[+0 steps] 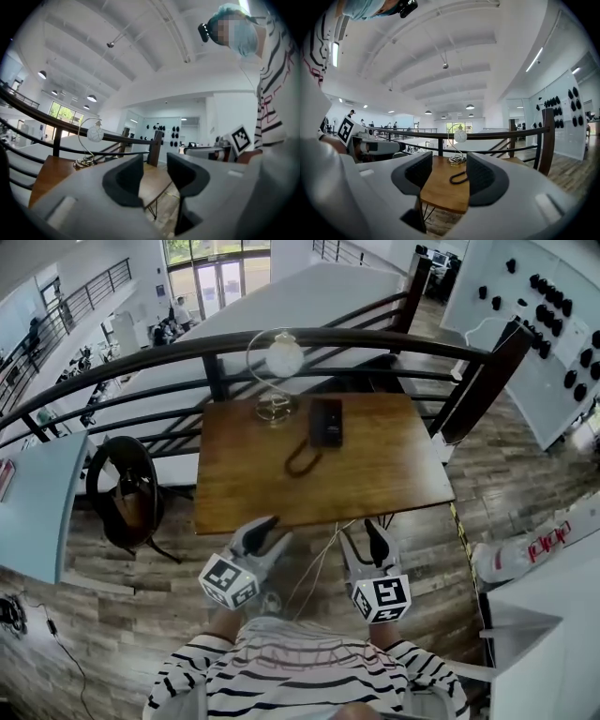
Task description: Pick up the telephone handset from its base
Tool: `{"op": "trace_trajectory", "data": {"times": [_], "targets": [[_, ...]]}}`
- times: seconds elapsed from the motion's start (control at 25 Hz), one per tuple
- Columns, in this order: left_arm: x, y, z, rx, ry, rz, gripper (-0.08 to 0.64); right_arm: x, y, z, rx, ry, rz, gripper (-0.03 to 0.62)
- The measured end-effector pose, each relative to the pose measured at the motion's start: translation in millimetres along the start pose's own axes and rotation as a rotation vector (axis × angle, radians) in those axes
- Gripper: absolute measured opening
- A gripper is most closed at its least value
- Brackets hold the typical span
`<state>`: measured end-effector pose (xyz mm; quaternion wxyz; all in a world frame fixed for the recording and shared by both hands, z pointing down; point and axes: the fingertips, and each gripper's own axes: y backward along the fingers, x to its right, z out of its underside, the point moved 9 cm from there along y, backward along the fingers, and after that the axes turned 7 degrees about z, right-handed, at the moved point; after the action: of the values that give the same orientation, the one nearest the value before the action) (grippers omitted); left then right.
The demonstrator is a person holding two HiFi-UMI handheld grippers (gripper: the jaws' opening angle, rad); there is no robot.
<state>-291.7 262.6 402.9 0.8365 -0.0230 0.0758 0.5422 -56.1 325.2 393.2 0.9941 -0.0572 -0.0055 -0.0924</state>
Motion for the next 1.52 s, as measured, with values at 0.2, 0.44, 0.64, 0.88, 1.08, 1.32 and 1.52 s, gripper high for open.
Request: {"op": "trace_trajectory", "data": {"times": [0.2, 0.44, 0.64, 0.88, 1.08, 1.32, 1.52], "targets": [[-55.1, -1.8, -11.8, -0.018, 0.015, 0.065, 0.158, -18.7, -40.9, -11.1, -0.006, -0.006, 0.063, 0.215], [-103.7, -7.4, -17.8, -0.031, 0.02, 0.136, 0.158, -32.5, -73.6, -16.9, -0.017, 0.007, 0.134, 0.215], [-128.7, -23.5, -15.2, -0.032, 0.051, 0.14, 0.158, -24.7, -91.9, -17.8, -0.032, 0.016, 0.152, 0.215], [-146.3, -60.0, -6.8, -0.044, 0.053, 0.127, 0.158, 10.1, -123.4, -11.7, -0.031, 0.014, 0.133, 0.215], [-155.8, -105.8, -3.3, -0.035, 0.06, 0.062, 0.158, 58.5, -152.6, -12.1, -0.041, 0.021, 0.074, 0.215], [-155.4, -169.7, -1.2, -0.007, 0.052, -0.01, 0.158, 122.7, -180.5, -16.6, -0.04, 0.049, -0.018, 0.215], [-151.0, -213.5, 7.4, -0.006, 0.051, -0.062, 0.158, 171.4, -198.0, -15.2, -0.033, 0.08, -0.081, 0.213]]}}
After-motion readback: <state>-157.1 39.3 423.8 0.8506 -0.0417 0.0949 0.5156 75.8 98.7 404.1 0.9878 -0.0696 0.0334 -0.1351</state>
